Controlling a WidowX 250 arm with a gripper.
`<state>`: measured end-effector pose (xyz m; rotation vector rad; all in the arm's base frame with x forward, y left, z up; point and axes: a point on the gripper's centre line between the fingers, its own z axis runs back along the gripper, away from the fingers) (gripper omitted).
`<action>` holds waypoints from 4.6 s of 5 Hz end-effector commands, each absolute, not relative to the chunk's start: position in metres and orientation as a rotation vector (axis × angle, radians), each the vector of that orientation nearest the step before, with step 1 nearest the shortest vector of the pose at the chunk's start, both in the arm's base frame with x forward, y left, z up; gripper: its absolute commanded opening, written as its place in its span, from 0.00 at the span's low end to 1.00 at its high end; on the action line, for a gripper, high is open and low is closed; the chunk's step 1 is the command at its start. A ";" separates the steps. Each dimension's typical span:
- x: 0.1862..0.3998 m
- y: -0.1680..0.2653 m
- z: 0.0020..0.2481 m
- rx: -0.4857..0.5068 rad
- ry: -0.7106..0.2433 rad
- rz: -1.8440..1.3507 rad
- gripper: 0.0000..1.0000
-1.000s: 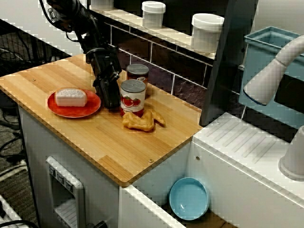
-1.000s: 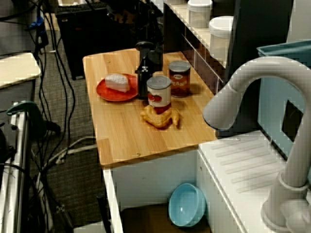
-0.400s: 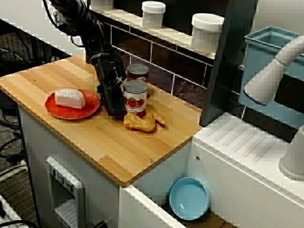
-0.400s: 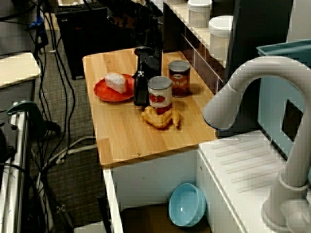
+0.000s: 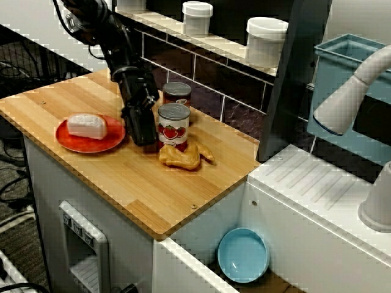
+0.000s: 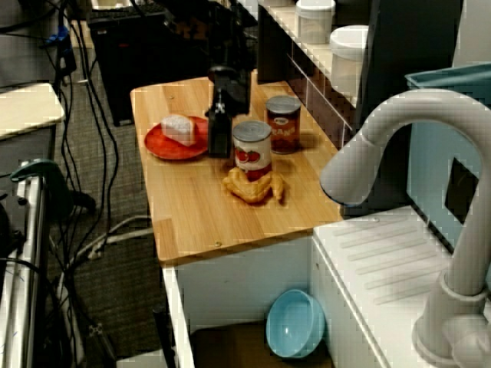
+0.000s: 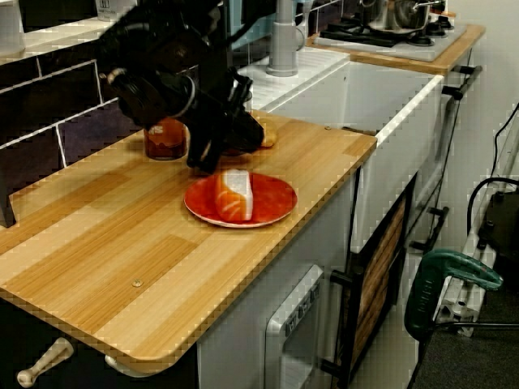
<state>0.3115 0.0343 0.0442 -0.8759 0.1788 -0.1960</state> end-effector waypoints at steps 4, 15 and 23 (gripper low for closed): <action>0.341 0.047 0.110 -0.667 -0.032 -0.101 0.00; 0.360 0.041 0.082 -0.732 0.011 -0.027 0.00; 0.351 0.000 0.085 -0.870 0.107 -0.105 0.00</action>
